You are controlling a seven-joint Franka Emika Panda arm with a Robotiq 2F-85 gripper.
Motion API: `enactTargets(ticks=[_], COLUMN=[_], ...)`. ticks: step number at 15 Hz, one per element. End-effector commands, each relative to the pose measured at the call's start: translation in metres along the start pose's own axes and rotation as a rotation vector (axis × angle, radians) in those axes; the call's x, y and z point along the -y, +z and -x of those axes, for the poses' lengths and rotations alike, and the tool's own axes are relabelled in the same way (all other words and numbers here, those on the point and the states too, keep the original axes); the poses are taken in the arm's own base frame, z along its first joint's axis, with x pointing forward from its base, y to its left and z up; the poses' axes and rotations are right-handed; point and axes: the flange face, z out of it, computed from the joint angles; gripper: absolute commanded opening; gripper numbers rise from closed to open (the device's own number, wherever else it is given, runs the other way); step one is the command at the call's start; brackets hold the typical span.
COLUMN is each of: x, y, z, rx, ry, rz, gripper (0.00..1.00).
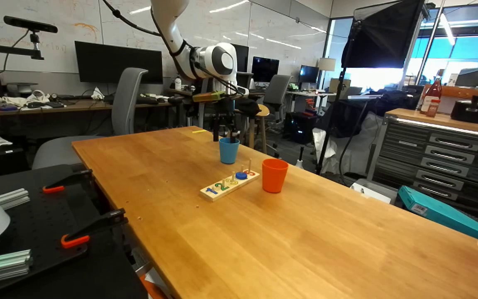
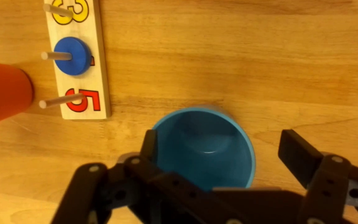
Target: Put the blue cup in the orange cup
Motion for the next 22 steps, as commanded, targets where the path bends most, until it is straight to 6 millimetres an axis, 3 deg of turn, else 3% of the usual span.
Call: enactTargets(ticks=[1, 6, 8, 13, 17, 18, 22], x=[0.011, 0.013, 0.016, 0.021, 0.017, 0.017, 0.013], y=[-0.008, 0.001, 0.011, 0.029, 0.023, 0.020, -0.001], z=[-0.016, -0.021, -0.022, -0.022, -0.025, -0.026, -0.028], rx=[0.031, 0.038, 0.033, 0.045, 0.038, 0.034, 0.004], ry=[-0.019, -0.027, -0.046, -0.062, -0.060, -0.059, -0.061], rz=[-0.018, -0.016, -0.012, -0.009, -0.008, -0.009, -0.008], gripper=[1.00, 1.00, 0.74, 0.35, 0.05, 0.00, 0.01])
